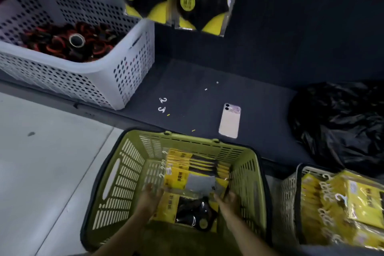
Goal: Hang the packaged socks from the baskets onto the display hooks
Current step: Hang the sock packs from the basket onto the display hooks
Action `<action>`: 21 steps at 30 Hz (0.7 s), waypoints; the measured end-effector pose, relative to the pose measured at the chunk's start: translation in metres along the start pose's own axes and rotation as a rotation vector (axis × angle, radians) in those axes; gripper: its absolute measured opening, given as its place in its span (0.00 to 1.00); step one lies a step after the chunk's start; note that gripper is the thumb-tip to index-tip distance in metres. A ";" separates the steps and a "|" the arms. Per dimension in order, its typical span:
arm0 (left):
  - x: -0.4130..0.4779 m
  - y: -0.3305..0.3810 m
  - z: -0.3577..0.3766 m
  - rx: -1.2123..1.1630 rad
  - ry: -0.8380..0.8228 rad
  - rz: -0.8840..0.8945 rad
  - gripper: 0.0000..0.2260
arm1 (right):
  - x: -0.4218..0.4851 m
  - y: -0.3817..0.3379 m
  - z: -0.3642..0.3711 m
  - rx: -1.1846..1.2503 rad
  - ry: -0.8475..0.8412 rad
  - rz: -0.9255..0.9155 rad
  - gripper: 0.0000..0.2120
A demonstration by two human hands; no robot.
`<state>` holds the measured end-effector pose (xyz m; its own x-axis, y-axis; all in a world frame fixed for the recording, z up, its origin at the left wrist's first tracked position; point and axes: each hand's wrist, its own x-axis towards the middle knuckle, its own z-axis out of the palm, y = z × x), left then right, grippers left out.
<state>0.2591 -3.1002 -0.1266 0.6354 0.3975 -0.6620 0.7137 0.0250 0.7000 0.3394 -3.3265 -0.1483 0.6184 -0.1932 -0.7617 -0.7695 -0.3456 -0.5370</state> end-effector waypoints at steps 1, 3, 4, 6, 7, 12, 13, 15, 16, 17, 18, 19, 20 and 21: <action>0.005 0.001 0.002 0.014 -0.001 0.011 0.14 | 0.002 0.000 0.001 -0.009 -0.010 -0.016 0.34; 0.018 0.008 0.007 0.108 0.003 0.040 0.16 | 0.010 -0.003 0.004 -0.020 -0.021 -0.038 0.37; 0.025 0.011 0.010 0.143 0.001 0.062 0.16 | 0.016 -0.006 0.005 -0.024 -0.010 -0.040 0.37; 0.038 0.017 0.016 0.188 0.004 0.115 0.18 | 0.028 -0.011 0.008 -0.036 0.012 -0.042 0.37; 0.044 0.018 0.019 0.216 0.013 0.130 0.19 | 0.034 -0.013 0.009 -0.042 0.013 -0.040 0.36; 0.064 0.017 0.024 0.185 -0.096 0.162 0.25 | 0.052 -0.017 0.012 -0.094 0.013 -0.030 0.32; 0.065 0.016 0.024 0.176 -0.105 0.161 0.26 | 0.053 -0.017 0.012 -0.122 0.032 -0.041 0.30; 0.065 0.013 0.025 0.168 -0.090 0.149 0.25 | 0.051 -0.015 0.013 -0.149 0.068 -0.065 0.25; 0.065 0.012 0.026 0.157 -0.083 0.136 0.23 | 0.048 -0.015 0.013 -0.131 0.069 -0.074 0.23; 0.064 0.011 0.026 0.134 -0.075 0.115 0.21 | 0.044 -0.015 0.013 -0.101 0.056 -0.086 0.19; 0.062 0.010 0.026 0.105 -0.063 0.091 0.20 | 0.040 -0.017 0.011 -0.065 0.035 -0.098 0.16; 0.061 0.009 0.025 0.079 -0.038 0.068 0.18 | 0.035 -0.021 0.009 -0.033 0.003 -0.109 0.13; 0.059 0.009 0.023 0.052 -0.008 0.056 0.15 | 0.030 -0.027 0.005 -0.011 -0.044 -0.123 0.13; 0.056 0.010 0.021 0.018 0.025 0.041 0.13 | 0.024 -0.035 0.002 -0.002 -0.105 -0.140 0.14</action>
<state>0.3083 -3.0972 -0.1628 0.6570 0.4210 -0.6254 0.6922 -0.0081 0.7217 0.3811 -3.3170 -0.1490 0.6991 -0.0459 -0.7136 -0.6769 -0.3640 -0.6398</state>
